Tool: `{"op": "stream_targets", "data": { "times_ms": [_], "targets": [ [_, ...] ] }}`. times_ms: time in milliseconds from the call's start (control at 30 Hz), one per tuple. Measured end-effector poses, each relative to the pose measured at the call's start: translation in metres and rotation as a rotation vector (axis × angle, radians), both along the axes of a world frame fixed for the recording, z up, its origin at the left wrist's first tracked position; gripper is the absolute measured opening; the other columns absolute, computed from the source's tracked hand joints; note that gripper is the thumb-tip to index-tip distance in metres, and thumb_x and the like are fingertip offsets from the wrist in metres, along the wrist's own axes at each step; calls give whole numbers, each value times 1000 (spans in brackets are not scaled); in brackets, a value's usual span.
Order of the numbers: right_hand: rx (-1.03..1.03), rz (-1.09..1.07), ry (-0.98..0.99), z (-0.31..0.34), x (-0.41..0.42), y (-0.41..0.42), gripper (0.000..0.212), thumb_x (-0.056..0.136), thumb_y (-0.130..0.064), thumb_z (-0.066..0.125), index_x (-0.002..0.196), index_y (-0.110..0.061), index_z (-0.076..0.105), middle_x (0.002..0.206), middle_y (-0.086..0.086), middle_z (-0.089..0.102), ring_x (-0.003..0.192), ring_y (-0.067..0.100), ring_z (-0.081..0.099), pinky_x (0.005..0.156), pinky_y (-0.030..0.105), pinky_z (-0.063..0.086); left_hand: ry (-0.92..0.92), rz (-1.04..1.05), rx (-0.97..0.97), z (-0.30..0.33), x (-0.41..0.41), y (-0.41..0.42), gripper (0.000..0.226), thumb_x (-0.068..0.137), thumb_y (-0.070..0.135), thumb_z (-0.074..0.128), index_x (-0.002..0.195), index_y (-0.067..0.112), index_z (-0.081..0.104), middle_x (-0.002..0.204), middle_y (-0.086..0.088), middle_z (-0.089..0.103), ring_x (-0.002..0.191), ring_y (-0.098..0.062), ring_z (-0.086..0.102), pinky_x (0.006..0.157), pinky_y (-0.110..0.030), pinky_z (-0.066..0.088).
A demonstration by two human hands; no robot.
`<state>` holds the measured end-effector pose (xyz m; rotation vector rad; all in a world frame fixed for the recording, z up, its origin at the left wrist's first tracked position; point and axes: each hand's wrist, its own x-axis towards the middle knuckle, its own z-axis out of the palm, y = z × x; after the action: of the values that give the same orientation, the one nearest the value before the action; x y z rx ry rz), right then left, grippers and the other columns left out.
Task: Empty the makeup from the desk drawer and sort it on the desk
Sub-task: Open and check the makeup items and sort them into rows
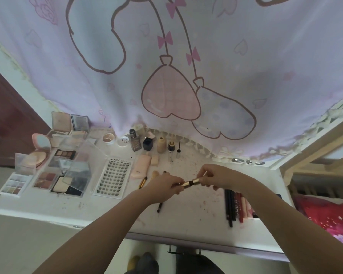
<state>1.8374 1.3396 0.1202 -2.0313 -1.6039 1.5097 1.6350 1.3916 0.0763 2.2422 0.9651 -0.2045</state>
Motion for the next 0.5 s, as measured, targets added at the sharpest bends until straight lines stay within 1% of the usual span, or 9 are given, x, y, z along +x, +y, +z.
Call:
{"op": "stream_targets", "data": {
  "times_ms": [33,100,167,200,267,333,367,433,500],
  "targets": [
    [27,1,22,1,0,0,2,92,-20,58,94,-21,58,83,-3,61,70,7,53,65,19,47,-16,10,-46,0,-1,1,25,98,34,43,115,28,60,86,14,62,89,-14,56,86,-32,36],
    [55,15,4,2,2,0,6,92,-18,58,96,-22,58,81,-5,60,68,5,52,62,17,45,-29,14,-104,2,-3,3,25,98,32,44,114,25,61,85,14,61,83,-12,58,82,-29,38],
    [75,46,-62,5,6,1,5,93,-20,57,97,-22,57,80,-8,58,67,4,51,60,16,43,0,4,-115,3,-7,8,24,98,31,45,114,23,61,88,11,63,79,-11,56,75,-25,40],
    [79,46,-74,7,10,1,3,93,-21,56,96,-22,56,81,-8,59,69,4,52,61,16,44,16,5,-110,4,-10,11,23,97,30,45,112,22,61,90,8,63,80,-11,56,74,-24,41],
    [61,31,-27,10,18,0,3,94,-22,56,96,-21,56,87,-7,62,74,4,55,64,17,46,9,21,-100,7,-15,19,21,97,29,46,110,20,61,92,3,63,80,-12,54,72,-22,41],
    [22,25,15,12,22,-1,4,94,-21,55,97,-18,55,90,-5,64,78,5,57,65,18,48,-6,20,-95,11,-17,24,20,97,28,47,107,20,62,89,3,61,73,-10,50,67,-20,39],
    [11,21,18,12,23,-1,4,95,-19,54,97,-16,54,90,-4,64,78,5,57,65,18,49,-1,19,-85,11,-20,26,18,97,27,48,105,21,62,87,3,61,72,-9,49,67,-20,39],
    [1,-25,7,9,27,-2,2,95,-16,53,97,-14,53,91,0,64,77,8,57,65,19,52,51,43,-62,11,-30,31,16,96,27,49,101,20,62,85,5,59,74,-9,50,69,-20,40],
    [-29,-151,32,7,37,-6,5,96,-14,51,100,-13,54,94,4,63,77,11,58,67,22,55,108,122,-43,7,-46,37,21,96,28,49,107,16,63,87,6,59,80,-10,53,71,-22,41]
  ]
}}
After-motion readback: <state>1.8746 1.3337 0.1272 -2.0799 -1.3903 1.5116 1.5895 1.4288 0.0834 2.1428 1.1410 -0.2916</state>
